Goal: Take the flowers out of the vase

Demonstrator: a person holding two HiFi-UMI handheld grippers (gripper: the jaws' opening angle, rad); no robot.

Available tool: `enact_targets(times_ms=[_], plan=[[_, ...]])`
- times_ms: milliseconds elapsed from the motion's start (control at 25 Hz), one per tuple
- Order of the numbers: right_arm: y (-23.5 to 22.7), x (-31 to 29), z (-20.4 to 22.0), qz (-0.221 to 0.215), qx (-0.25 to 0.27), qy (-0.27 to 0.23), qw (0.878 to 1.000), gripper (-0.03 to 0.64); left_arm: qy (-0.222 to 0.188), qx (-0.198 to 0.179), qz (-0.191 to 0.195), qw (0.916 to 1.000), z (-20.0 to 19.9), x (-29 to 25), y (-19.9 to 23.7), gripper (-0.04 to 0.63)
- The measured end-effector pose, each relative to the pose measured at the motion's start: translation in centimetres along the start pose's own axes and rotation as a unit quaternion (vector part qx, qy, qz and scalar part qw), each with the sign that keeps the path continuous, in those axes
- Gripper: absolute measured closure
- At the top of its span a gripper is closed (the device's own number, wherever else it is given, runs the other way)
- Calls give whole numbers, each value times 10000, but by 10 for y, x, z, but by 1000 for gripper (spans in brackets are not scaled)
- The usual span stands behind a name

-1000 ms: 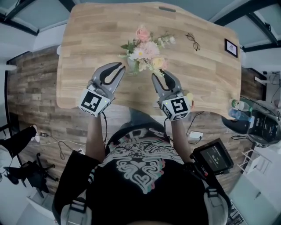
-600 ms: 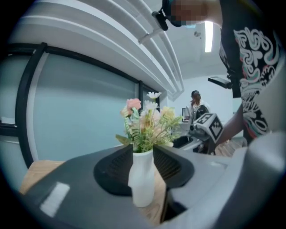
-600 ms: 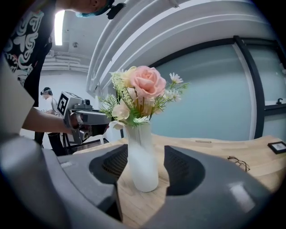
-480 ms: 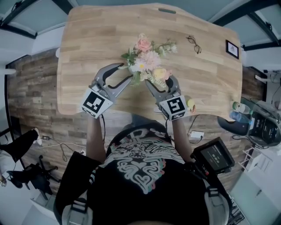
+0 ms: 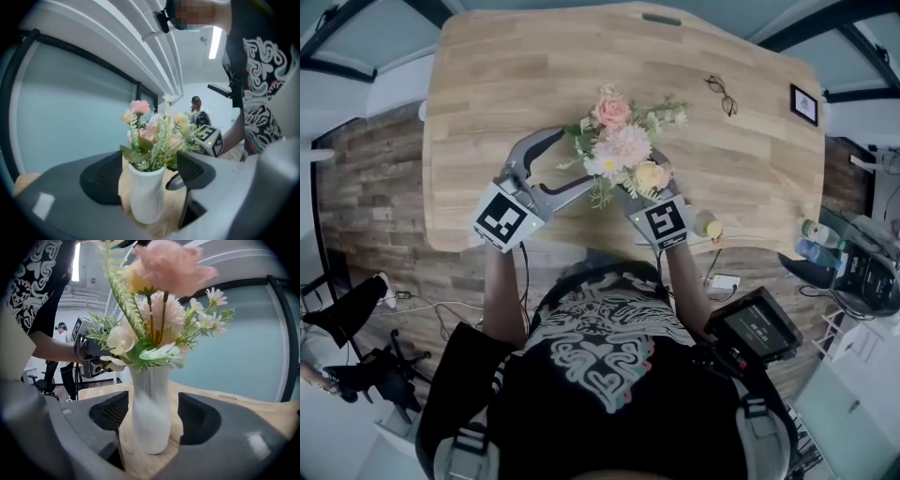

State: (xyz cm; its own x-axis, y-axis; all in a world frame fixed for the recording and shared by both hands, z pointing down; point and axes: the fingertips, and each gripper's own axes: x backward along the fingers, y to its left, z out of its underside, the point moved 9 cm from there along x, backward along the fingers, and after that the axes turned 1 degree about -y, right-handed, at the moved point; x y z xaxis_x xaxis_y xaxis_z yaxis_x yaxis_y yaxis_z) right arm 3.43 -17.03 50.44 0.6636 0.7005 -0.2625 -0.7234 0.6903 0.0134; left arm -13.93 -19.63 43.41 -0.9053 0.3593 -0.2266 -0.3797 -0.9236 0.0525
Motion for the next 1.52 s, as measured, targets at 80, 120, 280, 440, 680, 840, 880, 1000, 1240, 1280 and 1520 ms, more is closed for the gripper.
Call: enact_targets(times_ms=[80, 120, 280, 440, 680, 840, 880, 1000, 1240, 1280, 1520], plan=[[0, -3, -3, 30, 115, -71, 9999, 288, 6, -35, 79, 10000, -2, -3, -2, 258], [0, -4, -5, 70, 156, -117, 9998, 288, 5, -35, 123, 9999, -2, -5, -2, 258], [0, -11, -7, 69, -25, -217, 9997, 288, -31, 20, 250, 9997, -4, -13, 2, 252], [1, -14, -7, -33, -41, -207, 9998, 291, -53, -108, 374, 9992, -5, -20, 3, 252], [7, -22, -8, -227, 560, -78, 9981, 324, -96, -312, 528, 9981, -6, -28, 8, 252], [9, -23, -9, -257, 639, 34, 9976, 327, -79, -313, 618, 9976, -5, -29, 9, 252], [9, -23, -10, -294, 686, 129, 9971, 327, -75, -319, 629, 9975, -5, -30, 9, 252], [8, -23, -9, -338, 723, 228, 9965, 327, -102, -370, 619, 9973, -6, -32, 9, 252], [8, -25, -10, -253, 570, -76, 9980, 328, -138, -348, 544, 9978, -8, -35, 9, 253], [8, -25, -10, -255, 564, -80, 9981, 328, -132, -371, 527, 9978, -8, -36, 8, 253], [7, -23, -6, -259, 545, -117, 9981, 328, -176, -260, 580, 9978, -6, -40, 5, 286]])
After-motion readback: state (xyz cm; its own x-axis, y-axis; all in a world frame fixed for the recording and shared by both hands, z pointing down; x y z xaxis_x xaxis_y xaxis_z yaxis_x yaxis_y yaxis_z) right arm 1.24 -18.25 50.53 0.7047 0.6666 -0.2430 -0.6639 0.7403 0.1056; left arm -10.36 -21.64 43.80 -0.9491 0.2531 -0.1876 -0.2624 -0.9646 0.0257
